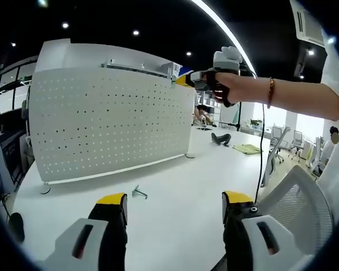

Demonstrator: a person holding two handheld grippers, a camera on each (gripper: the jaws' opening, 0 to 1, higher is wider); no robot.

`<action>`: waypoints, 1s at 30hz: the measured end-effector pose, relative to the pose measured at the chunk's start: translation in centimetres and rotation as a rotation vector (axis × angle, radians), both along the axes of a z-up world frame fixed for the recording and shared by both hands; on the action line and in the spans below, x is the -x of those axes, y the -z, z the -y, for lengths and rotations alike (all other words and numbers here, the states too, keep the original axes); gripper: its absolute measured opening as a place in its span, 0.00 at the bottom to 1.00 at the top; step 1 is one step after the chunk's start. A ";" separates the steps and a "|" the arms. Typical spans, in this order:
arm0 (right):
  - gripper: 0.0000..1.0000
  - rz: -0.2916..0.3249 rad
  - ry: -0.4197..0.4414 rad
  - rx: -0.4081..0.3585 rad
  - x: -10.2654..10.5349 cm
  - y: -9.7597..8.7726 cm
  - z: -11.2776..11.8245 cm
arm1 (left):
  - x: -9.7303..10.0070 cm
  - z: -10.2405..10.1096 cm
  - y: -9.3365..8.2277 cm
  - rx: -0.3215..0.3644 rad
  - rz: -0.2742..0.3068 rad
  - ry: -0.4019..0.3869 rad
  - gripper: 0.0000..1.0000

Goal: Insert the hook assembly into the mounting plate slot until the hook locks in place.

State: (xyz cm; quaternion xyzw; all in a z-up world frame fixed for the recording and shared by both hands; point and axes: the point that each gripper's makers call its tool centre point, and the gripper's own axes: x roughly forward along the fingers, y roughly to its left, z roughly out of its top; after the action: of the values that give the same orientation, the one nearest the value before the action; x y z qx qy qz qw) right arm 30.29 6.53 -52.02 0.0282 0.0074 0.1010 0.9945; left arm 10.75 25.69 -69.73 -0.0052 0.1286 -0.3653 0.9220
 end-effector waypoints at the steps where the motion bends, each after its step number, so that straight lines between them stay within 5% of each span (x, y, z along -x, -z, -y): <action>1: 0.01 -0.001 0.002 0.001 -0.1 0.0 0.0 | 0.0 0.0 0.0 -0.002 -0.002 0.003 0.69; 30: 0.01 -0.005 0.077 -0.021 -3.2 -0.1 0.7 | -0.1 -0.4 -0.1 -0.044 0.005 0.018 0.70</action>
State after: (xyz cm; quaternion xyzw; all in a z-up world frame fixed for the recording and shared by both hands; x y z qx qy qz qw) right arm 33.53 5.81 -51.90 0.0390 0.0079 0.0627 0.9972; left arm 10.81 26.12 -69.67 0.0170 0.1341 -0.3707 0.9188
